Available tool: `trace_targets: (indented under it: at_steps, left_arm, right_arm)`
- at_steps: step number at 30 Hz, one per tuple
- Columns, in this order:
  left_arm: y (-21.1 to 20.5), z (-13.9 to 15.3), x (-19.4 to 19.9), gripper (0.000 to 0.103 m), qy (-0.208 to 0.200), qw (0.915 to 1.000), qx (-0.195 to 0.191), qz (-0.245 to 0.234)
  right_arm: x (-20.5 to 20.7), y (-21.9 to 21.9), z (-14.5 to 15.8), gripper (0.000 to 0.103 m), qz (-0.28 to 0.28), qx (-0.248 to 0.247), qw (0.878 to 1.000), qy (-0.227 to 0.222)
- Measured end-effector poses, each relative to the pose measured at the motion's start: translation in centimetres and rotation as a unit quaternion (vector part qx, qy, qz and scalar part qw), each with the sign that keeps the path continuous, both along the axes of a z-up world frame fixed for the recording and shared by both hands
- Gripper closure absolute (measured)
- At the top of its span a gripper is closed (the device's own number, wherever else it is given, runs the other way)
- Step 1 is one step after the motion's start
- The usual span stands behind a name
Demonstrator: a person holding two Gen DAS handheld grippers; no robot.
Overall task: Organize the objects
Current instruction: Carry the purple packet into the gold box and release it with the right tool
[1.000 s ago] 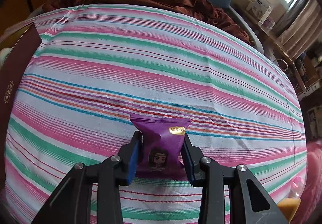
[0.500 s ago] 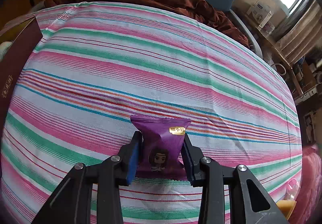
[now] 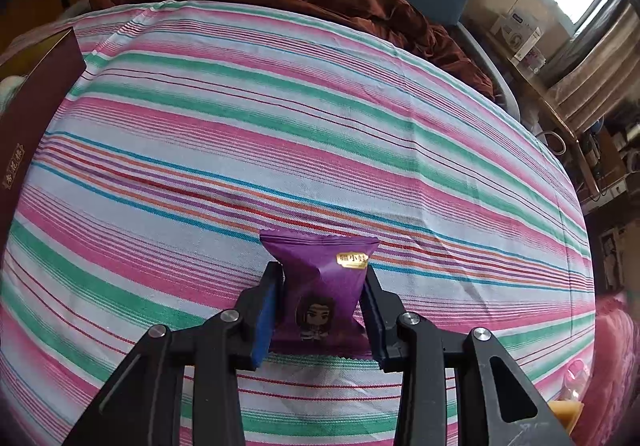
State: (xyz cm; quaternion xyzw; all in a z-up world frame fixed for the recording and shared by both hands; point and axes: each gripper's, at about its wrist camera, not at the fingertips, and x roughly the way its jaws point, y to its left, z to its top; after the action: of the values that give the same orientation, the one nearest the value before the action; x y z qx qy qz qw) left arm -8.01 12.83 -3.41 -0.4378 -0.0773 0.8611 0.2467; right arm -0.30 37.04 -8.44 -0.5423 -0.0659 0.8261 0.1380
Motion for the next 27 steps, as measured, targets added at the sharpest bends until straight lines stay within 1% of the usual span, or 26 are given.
trace_targets:
  at_steps: [2, 4, 6, 10, 12, 17, 22, 27]
  left_arm:
    - [0.9, -0.7, -0.1, 0.062, -0.007, 0.9999, -0.015, -0.002]
    - [1.5, -1.6, -0.2, 0.062, -0.024, 0.9993, -0.027, -0.01]
    - [1.6, -2.4, -0.1, 0.062, -0.037, 0.9988, -0.029, -0.011]
    - [1.3, -2.9, 0.2, 0.062, -0.037, 0.9985, -0.04, -0.008]
    - [1.1, -2.6, 0.5, 0.062, -0.028, 0.9988, -0.038, -0.009]
    - [0.6, -1.3, 2.0, 0.062, 0.009, 0.9989, -0.045, -0.011]
    - [-0.5, 0.5, 3.5, 0.062, 0.061, 0.9955, -0.072, 0.002]
    - [-2.7, 1.9, 4.2, 0.062, 0.092, 0.9908, -0.095, 0.031]
  right_arm:
    - [-0.1, 0.1, 0.0, 0.064, 0.0, -0.002, 1.0, 0.0]
    - [-0.2, 0.4, 0.0, 0.064, -0.001, -0.006, 1.0, 0.0]
    - [-0.2, 0.5, 0.1, 0.064, -0.001, -0.007, 1.0, 0.0]
    - [-0.1, 0.2, 0.1, 0.064, 0.0, -0.006, 1.0, 0.0]
    - [-0.1, 0.2, 0.1, 0.064, 0.0, -0.006, 1.0, 0.0]
    - [-0.2, 0.2, 0.1, 0.064, 0.0, -0.006, 1.0, 0.0]
    - [-0.2, 0.2, 0.1, 0.064, 0.001, -0.004, 1.0, -0.001]
    - [-0.2, 0.0, 0.0, 0.064, 0.002, 0.001, 1.0, -0.003]
